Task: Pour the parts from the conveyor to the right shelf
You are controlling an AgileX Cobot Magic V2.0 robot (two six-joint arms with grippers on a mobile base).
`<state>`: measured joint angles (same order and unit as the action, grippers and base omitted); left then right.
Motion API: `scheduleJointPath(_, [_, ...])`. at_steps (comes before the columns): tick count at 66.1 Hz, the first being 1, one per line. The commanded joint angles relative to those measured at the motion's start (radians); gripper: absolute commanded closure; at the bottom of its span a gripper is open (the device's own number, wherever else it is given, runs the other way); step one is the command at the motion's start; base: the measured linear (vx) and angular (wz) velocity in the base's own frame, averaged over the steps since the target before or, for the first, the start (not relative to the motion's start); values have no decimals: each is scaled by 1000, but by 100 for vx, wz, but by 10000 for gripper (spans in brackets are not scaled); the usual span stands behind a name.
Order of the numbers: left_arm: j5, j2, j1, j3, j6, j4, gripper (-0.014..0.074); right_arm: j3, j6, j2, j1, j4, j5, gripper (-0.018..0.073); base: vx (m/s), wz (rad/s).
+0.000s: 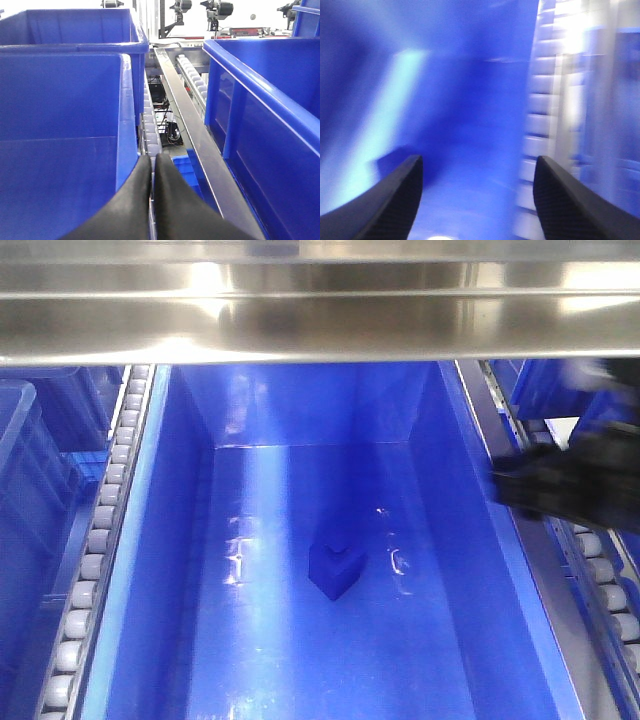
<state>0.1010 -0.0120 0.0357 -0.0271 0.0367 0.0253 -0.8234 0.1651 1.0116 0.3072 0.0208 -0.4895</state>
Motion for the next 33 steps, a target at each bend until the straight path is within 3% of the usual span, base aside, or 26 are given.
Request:
scheduleJointPath(1, [-79,-15,-2,19,8,-6,603,28,-6,-100,-33,12,67,93,0,0])
scheduleJointPath(24, [-79,-15,-2,19,8,-6,603,271,-31,-506,-32,55,74,93,0,0])
scheduleJointPath(33, [-79,-15,-2,19,8,-6,603,350,-31,-688,-32,70,9,93,0,0])
